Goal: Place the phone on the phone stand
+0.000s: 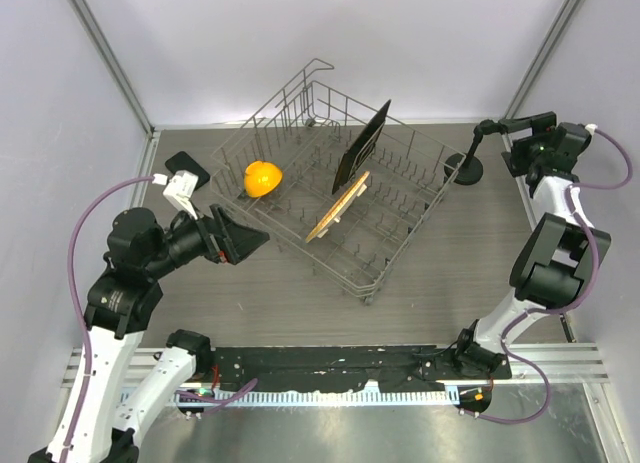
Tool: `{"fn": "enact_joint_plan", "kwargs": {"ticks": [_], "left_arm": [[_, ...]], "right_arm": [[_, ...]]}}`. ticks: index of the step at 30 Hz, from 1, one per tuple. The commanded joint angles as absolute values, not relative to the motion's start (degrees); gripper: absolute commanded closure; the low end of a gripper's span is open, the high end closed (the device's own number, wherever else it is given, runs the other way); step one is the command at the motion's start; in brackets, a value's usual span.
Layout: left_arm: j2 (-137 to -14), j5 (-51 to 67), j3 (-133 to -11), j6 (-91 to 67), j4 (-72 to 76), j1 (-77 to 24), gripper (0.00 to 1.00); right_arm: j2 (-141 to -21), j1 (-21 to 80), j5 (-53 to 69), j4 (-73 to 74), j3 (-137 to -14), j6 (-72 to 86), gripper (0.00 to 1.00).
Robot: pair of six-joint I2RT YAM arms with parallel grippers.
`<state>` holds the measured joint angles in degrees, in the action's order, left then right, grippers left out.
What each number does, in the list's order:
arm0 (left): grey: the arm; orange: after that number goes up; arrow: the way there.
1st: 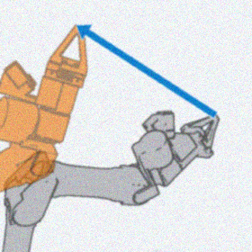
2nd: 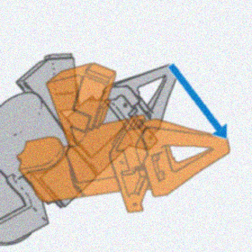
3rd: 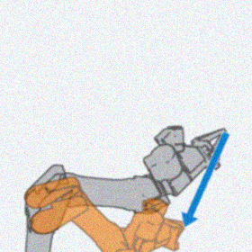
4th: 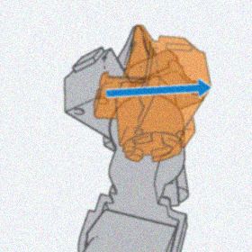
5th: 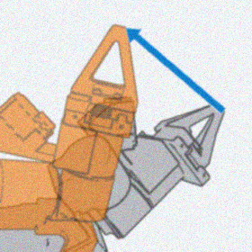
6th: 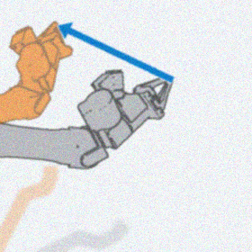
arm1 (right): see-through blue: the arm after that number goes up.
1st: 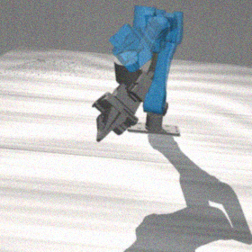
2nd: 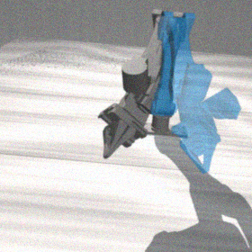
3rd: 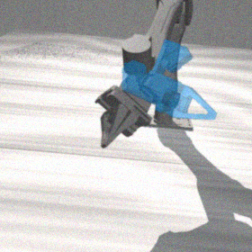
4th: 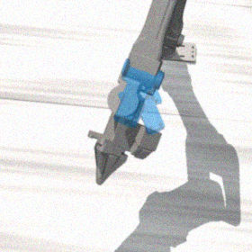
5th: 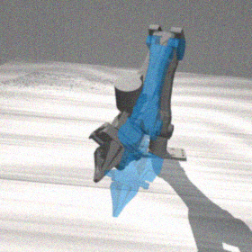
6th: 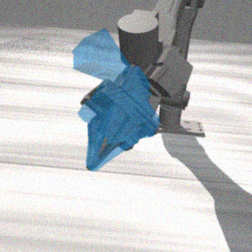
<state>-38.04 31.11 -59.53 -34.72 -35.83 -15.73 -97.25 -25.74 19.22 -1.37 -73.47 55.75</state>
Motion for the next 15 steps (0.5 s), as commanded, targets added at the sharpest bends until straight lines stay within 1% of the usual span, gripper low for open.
{"fn": "enact_joint_plan", "kwargs": {"ticks": [1, 3, 7, 11, 15], "left_arm": [[-37.62, 31.55, -60.91, -31.99, -36.21, -15.91, 0.0], [-37.53, 31.73, -60.3, -32.34, -35.43, -15.82, 0.0], [-37.44, 31.99, -59.68, -32.87, -34.72, -15.82, 0.0], [-37.09, 31.47, -60.64, -32.17, -36.03, -15.91, 0.0], [-36.65, 30.68, -61.61, -31.2, -38.05, -15.82, 0.0]], "right_arm": [[-99.4, -24.96, 22.5, -16.52, -73.65, 64.85, 0.02], [-100.63, -24.61, 22.24, -16.43, -74.09, 65.47, 0.03], [-103.79, -23.91, 22.23, -21.78, -73.65, 68.81, 0.08], [-106.78, -21.98, 22.77, -23.55, -75.67, 72.24, 0.15], [-107.23, -20.66, 21.27, -22.85, -76.99, 72.51, 0.24]]}}
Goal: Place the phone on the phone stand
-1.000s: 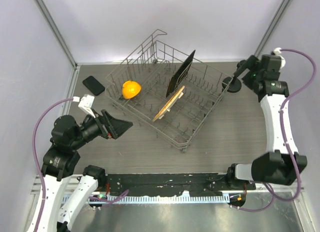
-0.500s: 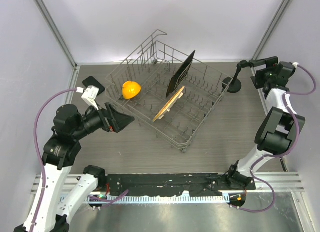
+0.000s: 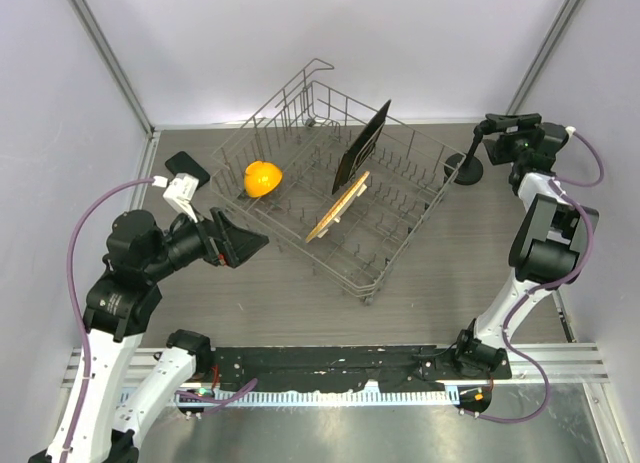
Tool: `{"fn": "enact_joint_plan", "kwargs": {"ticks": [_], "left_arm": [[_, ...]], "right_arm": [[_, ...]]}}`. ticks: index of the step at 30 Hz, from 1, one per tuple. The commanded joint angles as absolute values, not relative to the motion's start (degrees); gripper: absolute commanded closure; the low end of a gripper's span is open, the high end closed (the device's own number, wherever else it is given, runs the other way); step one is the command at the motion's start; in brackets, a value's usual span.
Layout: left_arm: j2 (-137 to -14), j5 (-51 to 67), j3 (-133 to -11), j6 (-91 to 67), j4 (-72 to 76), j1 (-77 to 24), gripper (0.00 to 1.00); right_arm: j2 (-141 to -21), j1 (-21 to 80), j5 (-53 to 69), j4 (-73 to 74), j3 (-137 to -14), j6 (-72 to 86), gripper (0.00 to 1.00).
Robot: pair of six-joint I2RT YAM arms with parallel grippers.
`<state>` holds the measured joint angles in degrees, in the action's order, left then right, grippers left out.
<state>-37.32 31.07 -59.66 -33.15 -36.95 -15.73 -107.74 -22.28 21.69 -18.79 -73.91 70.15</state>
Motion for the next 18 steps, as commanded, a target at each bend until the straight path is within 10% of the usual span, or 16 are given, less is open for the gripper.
{"fn": "enact_joint_plan", "kwargs": {"ticks": [1, 18], "left_arm": [[-36.39, 30.59, -61.87, -31.03, -38.32, -15.82, 0.0], [-35.86, 30.06, -62.05, -29.62, -40.08, -15.82, 0.0]], "right_arm": [[-107.14, -20.48, 21.01, -23.03, -76.91, 72.42, 0.25], [-105.38, -20.3, 16.7, -23.38, -76.99, 69.09, 0.75]]}}
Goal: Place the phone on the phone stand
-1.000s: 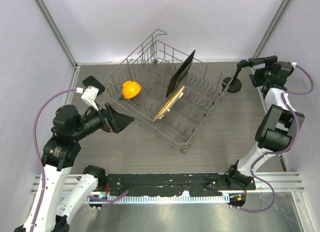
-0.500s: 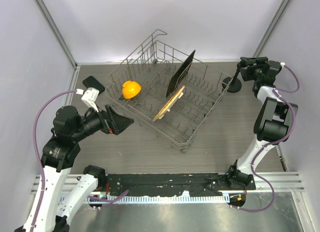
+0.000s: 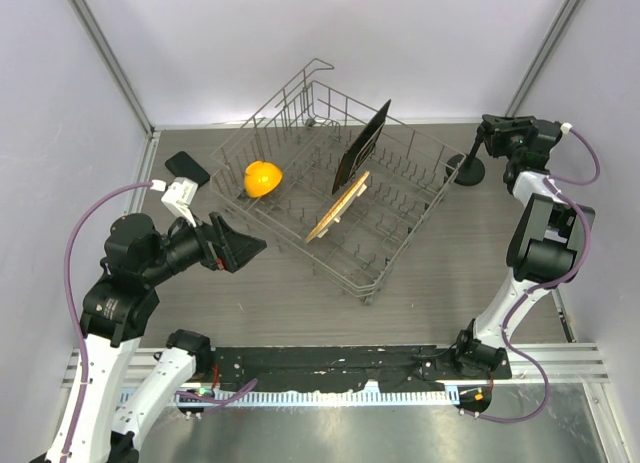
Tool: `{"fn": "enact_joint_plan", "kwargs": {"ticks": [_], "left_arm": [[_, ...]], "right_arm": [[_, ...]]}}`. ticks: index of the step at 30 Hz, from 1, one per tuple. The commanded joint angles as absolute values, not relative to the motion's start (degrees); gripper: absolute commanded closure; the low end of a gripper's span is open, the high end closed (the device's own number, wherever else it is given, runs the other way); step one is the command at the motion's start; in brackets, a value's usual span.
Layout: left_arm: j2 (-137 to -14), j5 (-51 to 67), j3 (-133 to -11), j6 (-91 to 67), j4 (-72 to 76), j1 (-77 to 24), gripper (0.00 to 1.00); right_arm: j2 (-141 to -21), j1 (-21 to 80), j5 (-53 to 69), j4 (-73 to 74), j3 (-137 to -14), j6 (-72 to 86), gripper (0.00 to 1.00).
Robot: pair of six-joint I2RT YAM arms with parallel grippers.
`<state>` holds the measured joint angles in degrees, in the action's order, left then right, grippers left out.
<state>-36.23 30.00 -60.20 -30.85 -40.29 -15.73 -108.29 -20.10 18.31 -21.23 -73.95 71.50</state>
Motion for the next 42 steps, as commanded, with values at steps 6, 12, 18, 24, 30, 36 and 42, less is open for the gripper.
{"fn": "enact_joint_plan", "kwargs": {"ticks": [6, 12, 18, 24, 30, 36, 42], "left_arm": [[-35.86, 31.02, -62.14, -29.09, -40.17, -15.82, 0.0], [-35.68, 30.94, -61.61, -29.36, -39.46, -15.82, 0.0], [-35.16, 29.97, -61.96, -29.53, -39.29, -15.82, 0.0], [-34.37, 25.5, -61.96, -29.88, -39.11, -15.82, 0.0], [-33.14, 11.37, -64.94, -29.09, -43.94, -15.82, 0.0], [-32.87, 2.2, -67.5, -27.52, -45.88, -15.73, 0.0], [-33.92, 18.27, -64.43, -24.61, -34.64, -15.82, 0.0]], "right_arm": [[-103.54, -20.3, 14.59, -19.88, -80.24, 63.2, 1.0], [-100.21, -18.47, 9.85, -17.5, -86.03, 51.46, 1.0], [-93.18, -9.25, 0.63, -15.38, -91.67, 28.95, 0.99], [-82.37, 8.86, -4.39, -16.79, -89.39, 5.38, 1.0], [-71.47, 24.75, -1.33, -16.35, -85.7, 1.05, 1.0], [-67.76, 28.3, 17.91, -20.21, -83.59, 21.85, 1.0], [-68.91, 30.67, 19.87, -26.95, -79.46, 56.9, 1.0]]}}
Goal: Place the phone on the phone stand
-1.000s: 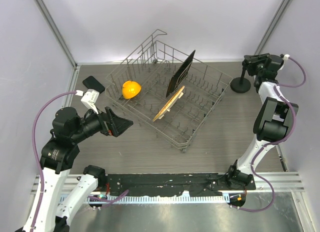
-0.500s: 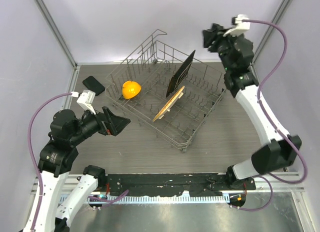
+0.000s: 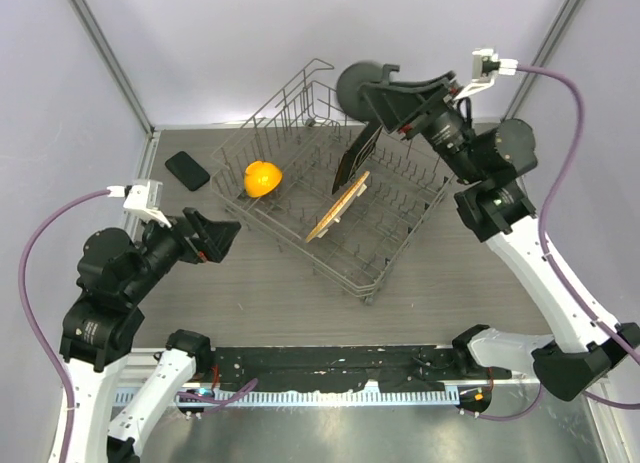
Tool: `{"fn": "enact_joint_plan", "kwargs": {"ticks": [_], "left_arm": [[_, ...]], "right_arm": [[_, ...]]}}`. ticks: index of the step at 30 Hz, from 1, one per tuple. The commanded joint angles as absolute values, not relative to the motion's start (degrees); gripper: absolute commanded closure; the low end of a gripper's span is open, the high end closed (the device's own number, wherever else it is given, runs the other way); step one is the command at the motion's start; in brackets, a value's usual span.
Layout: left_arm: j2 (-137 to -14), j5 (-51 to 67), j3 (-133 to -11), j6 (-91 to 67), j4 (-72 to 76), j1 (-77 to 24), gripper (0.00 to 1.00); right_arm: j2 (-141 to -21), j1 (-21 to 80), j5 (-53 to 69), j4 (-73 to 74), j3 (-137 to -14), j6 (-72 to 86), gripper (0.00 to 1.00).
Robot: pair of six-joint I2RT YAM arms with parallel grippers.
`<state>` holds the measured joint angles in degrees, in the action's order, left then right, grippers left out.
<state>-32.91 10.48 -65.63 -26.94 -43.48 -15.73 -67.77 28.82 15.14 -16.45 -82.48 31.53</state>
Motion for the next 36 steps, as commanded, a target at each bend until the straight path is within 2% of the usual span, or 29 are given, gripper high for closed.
{"fn": "enact_joint_plan", "kwargs": {"ticks": [1, 6, 7, 9, 10, 12, 15, 19, 23, 24, 27, 29, 31, 36], "left_arm": [[-34.27, 19.24, -64.08, -24.78, -32.63, -15.73, 0.01], [-35.42, 15.57, -66.26, -24.79, -33.74, -15.73, 0.03], [-35.33, 13.47, -67.23, -23.92, -36.62, -15.82, 0.06], [-35.33, -5.8, -71.09, -25.65, -41.98, -15.82, 0.07], [-35.42, -12.94, -72.67, -27.14, -48.28, -15.82, 0.03], [-34.72, -27.35, -75.84, -28.83, -51.49, -15.82, 0.01], [-32.52, -33.99, -75.59, -28.3, -51.85, -15.82, 0.0], [-31.91, -35.51, -73.75, -29.09, -51.68, -15.73, 0.0], [-31.02, -39.02, -72.51, -29.0, -51.5, -15.82, 0.0], [-31.2, -39.46, -72.6, -28.05, -51.42, -15.82, 0.0], [-31.38, -40.34, -73.65, -27.86, -52.38, -15.82, 0.0], [-31.46, -39.91, -74.18, -28.47, -52.82, -15.82, 0.0], [-31.55, -38.77, -74.09, -28.83, -53.0, -15.91, 0.0], [-32.34, -34.9, -73.57, -29.18, -52.65, -15.82, 0.0]], "right_arm": [[-69.69, 31.46, 19.52, -29.24, -78.41, 64.7, 0.99], [-72.5, 40.94, 16.0, -29.8, -78.13, 74.52, 0.99], [-72.86, 42.26, 14.95, -29.19, -78.05, 75.14, 1.0], [-72.95, 47.44, 12.14, -25.86, -77.61, 74.27, 0.99], [-72.86, 49.29, 8.82, -24.88, -77.35, 73.75, 1.0], [-72.69, 55.07, 4.07, -22.16, -76.03, 72.51, 1.0], [-72.33, 64.99, -11.04, -23.28, -71.2, 71.64, 1.0], [-76.1, 75.9, -26.42, -23.82, -70.22, 68.83, 0.99], [-79.54, 83.75, -50.9, -10.76, -74.26, 68.2, 1.0], [-80.24, 84.54, -53.85, -8.81, -74.79, 69.51, 1.0], [-85.59, 86.83, -60.44, -0.2, -78.47, 77.31, 1.0], [-90.33, 86.92, -60.38, 5.17, -80.59, 84.02, 1.0], [-93.76, 87.36, -61.43, 3.0, -79.55, 83.49, 1.0], [-96.33, 88.51, -65.12, -16.13, -75.51, 74.64, 1.0]]}}
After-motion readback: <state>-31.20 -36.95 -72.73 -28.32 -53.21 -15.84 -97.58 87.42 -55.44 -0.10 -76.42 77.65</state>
